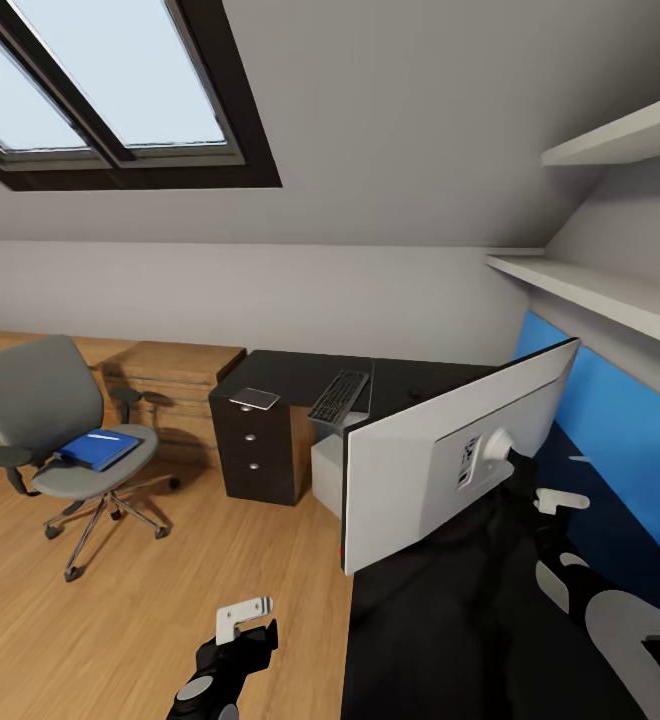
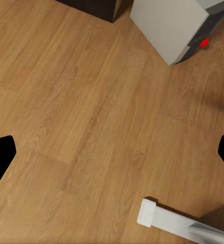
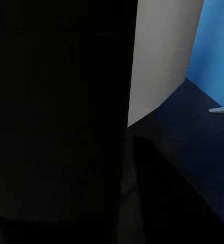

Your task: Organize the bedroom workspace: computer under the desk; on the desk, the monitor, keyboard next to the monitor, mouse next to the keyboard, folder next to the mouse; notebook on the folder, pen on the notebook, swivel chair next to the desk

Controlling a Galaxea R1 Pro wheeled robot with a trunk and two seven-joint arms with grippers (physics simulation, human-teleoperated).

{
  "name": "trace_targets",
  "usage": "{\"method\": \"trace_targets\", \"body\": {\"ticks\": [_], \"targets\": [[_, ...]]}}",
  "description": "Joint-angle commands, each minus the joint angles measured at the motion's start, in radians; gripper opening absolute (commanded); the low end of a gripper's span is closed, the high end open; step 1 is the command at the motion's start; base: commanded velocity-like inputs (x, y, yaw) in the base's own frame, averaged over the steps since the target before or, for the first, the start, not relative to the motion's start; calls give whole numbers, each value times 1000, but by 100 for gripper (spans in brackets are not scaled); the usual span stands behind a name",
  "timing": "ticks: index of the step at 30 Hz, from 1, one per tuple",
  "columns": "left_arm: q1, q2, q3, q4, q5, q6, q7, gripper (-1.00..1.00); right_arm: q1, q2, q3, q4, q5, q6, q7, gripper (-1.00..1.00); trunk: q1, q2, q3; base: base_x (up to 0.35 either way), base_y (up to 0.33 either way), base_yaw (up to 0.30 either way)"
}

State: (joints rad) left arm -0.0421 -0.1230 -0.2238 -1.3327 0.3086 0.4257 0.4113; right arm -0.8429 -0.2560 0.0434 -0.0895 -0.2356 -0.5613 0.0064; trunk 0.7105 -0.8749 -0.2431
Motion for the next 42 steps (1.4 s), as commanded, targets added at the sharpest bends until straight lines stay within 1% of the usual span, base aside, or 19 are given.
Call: {"method": "trace_targets", "body": {"ticks": [1,12,19,38,42], "targets": [[-1,0,-2,-1,10,2,9,100,-1,0,25,1,-5,-3,4,-100,0,-1,-1,0,0,0],[-1,0,0,0,10,2,12,100,-1,0,29,0,1,-3,4,-100,0,-1,-1,0,0,0],[-1,0,1,1,10,2,12,100,-1,5,29,-2,7,-5,5,-100,0,-1,-1,0,0,0],[-1,0,2,1,10,2,12,100,-1,6,29,-3,7,-9,4,-100,0,-1,-1,0,0,0],[-1,0,13,1,10,2,12,100,-1,5,29,-3,7,-10,4,-100,0,-1,-1,0,0,0]]}}
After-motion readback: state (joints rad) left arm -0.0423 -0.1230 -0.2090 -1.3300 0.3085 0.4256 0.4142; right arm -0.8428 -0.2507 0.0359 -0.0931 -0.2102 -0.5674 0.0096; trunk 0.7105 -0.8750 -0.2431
